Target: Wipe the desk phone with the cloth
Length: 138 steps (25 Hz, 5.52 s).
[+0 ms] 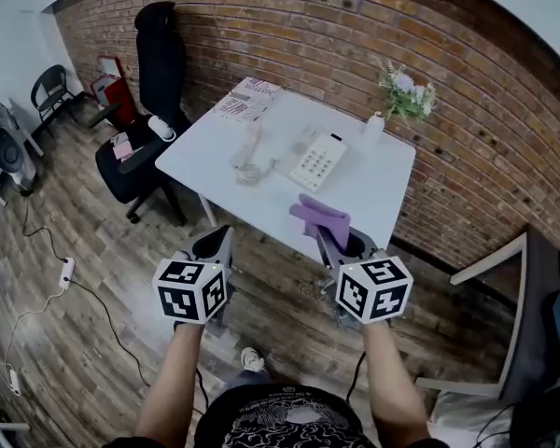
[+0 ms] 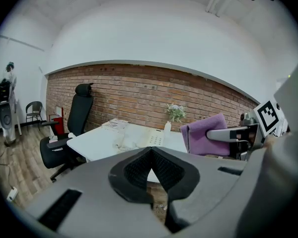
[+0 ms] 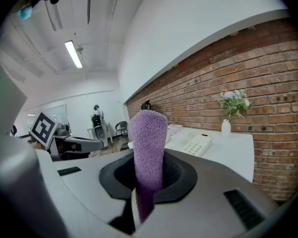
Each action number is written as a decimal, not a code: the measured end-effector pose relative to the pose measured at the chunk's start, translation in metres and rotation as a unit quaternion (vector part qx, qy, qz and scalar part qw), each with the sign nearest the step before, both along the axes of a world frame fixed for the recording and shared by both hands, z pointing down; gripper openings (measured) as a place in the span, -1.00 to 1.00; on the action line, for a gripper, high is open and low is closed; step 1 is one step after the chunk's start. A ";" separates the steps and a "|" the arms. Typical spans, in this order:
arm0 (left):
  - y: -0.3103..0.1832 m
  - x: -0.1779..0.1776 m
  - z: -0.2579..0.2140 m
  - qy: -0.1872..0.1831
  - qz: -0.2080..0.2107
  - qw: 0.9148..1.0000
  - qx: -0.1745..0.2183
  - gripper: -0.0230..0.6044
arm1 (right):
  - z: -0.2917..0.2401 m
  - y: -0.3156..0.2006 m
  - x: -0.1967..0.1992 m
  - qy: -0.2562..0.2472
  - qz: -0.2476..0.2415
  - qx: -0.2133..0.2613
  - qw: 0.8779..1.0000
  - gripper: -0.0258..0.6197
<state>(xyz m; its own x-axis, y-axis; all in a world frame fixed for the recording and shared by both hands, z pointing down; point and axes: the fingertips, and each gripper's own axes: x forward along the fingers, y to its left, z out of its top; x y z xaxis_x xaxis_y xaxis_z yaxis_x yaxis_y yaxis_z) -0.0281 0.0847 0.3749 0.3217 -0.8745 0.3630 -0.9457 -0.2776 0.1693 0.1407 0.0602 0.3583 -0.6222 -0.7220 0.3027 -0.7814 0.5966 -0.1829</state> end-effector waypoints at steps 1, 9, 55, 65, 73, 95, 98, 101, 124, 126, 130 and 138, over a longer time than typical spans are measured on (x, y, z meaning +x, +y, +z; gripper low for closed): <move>-0.007 -0.006 0.000 0.002 0.004 1.000 0.000 -0.91 | 0.000 -0.005 -0.006 0.002 0.003 -0.001 1.000 -0.78; -0.046 -0.040 0.007 0.012 0.044 0.999 -0.007 -0.91 | -0.002 -0.039 -0.043 0.008 0.039 0.000 0.999 -0.78; -0.337 0.076 0.055 -0.021 0.173 0.983 -0.052 -0.91 | 0.075 -0.320 0.115 0.022 0.221 -0.052 0.974 -0.78; -0.356 0.064 0.070 -0.019 0.180 0.981 -0.067 -0.91 | 0.125 -0.357 0.128 0.030 0.279 -0.101 0.954 -0.78; -0.367 0.045 0.075 -0.013 0.217 0.973 -0.075 -0.91 | 0.138 -0.362 0.114 -0.006 0.310 -0.128 0.942 -0.78; -0.357 0.026 0.083 -0.010 0.309 0.948 -0.076 -0.91 | 0.156 -0.318 0.075 -0.057 0.371 -0.159 0.913 -0.78; -0.353 0.026 0.084 -0.006 0.318 0.945 -0.076 -0.91 | 0.158 -0.307 0.070 -0.054 0.376 -0.162 0.911 -0.78; -0.348 0.026 0.085 -0.003 0.328 0.942 -0.075 -0.91 | 0.161 -0.296 0.064 -0.054 0.380 -0.165 0.908 -0.78; -0.314 -0.003 0.080 -0.008 0.385 0.921 -0.059 -0.91 | 0.174 -0.225 0.020 -0.084 0.424 -0.168 0.886 -0.78; -0.311 -0.006 0.080 -0.008 0.388 0.920 -0.058 -0.91 | 0.174 -0.220 0.017 -0.088 0.427 -0.166 0.884 -0.78; -0.305 -0.010 0.081 -0.007 0.392 0.918 -0.056 -0.91 | 0.175 -0.214 0.011 -0.100 0.432 -0.163 0.881 -0.78; -0.302 -0.023 0.083 -0.007 0.395 0.917 -0.060 -0.91 | 0.177 -0.216 -0.018 -0.114 0.423 -0.159 0.885 -0.78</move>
